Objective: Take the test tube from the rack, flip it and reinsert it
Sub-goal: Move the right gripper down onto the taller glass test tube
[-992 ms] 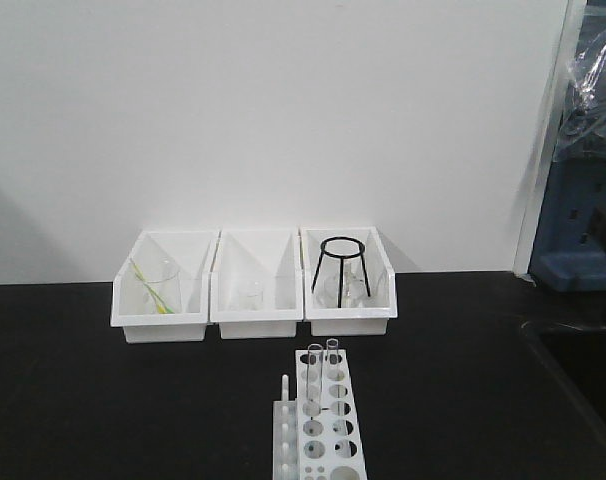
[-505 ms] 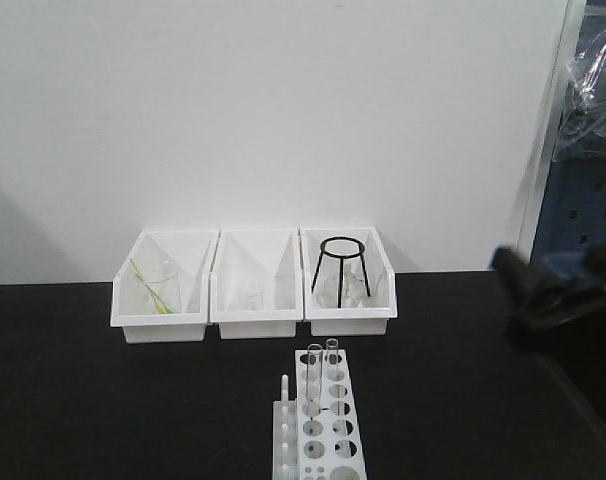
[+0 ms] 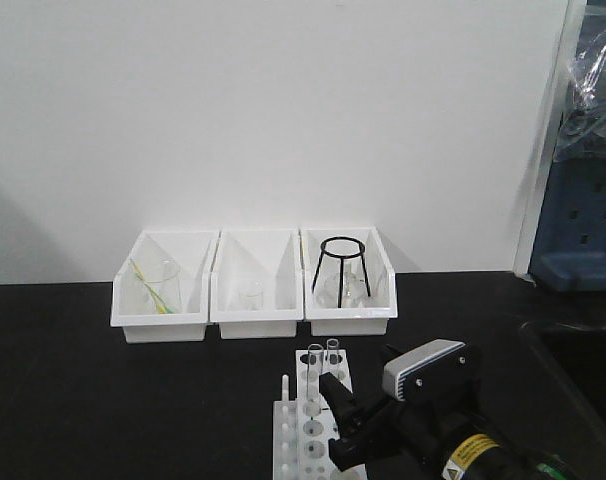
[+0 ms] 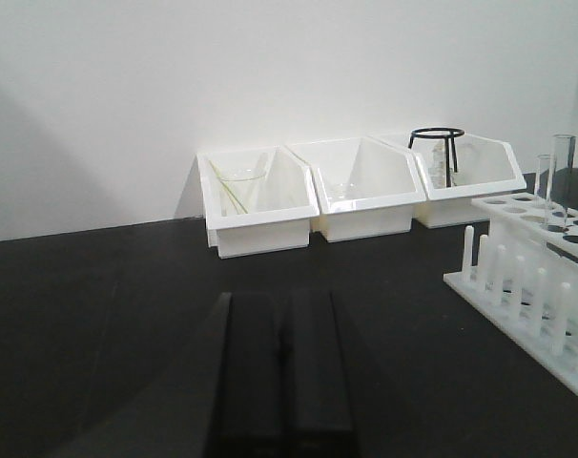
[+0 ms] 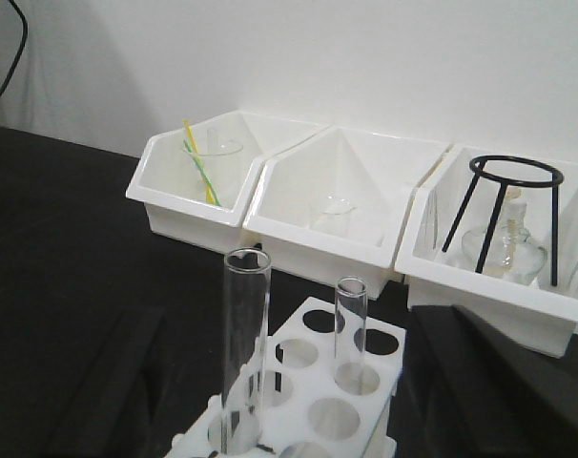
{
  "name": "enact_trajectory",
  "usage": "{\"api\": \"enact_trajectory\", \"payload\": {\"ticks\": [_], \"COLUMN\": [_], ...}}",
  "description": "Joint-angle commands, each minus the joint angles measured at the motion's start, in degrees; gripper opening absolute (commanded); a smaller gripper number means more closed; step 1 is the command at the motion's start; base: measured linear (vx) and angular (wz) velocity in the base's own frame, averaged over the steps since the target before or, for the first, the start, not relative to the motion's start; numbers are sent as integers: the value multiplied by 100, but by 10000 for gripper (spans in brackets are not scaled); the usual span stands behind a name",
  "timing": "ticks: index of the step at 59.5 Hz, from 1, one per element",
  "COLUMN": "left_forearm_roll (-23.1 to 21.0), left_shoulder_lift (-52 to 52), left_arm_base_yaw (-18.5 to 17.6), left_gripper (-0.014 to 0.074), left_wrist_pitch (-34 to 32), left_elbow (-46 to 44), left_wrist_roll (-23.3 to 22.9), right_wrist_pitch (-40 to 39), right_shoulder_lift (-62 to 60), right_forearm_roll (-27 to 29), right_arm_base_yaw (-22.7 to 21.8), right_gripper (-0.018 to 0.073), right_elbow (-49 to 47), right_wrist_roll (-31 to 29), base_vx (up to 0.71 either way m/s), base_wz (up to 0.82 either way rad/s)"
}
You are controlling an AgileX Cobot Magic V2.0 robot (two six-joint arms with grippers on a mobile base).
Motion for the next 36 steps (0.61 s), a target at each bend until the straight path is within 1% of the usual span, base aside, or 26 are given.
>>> {"api": "enact_trajectory", "payload": {"ticks": [1,11,17,26,36], "left_forearm_roll": [0,0,0,0,0], "left_shoulder_lift": [-47,-47,-47,-47,-47], "left_arm_base_yaw": [-1,-1,-1,-1,-1], "left_gripper": [-6,-6,-6,-6,-6], "left_wrist_pitch": [-463,-463,-463,-463,-463], "left_elbow": [-34,-34,-34,-34,-34], "left_wrist_roll": [-13,-13,-13,-13,-13], "right_wrist_pitch": [-640,-659,-666,-878,-1097], "right_shoulder_lift": [71,546,801,1190,1477], "right_forearm_roll": [16,-266,-340,-531,-539], "right_arm_base_yaw": [2,2,2,2,2], "right_gripper": [551,551,551,550,538], "right_elbow": [-400,-862,-1082,-1350,-1488], "right_wrist_roll": [138,197,198,203,203], "base_vx": [0,0,0,0,0], "base_wz": [0,0,0,0,0]}}
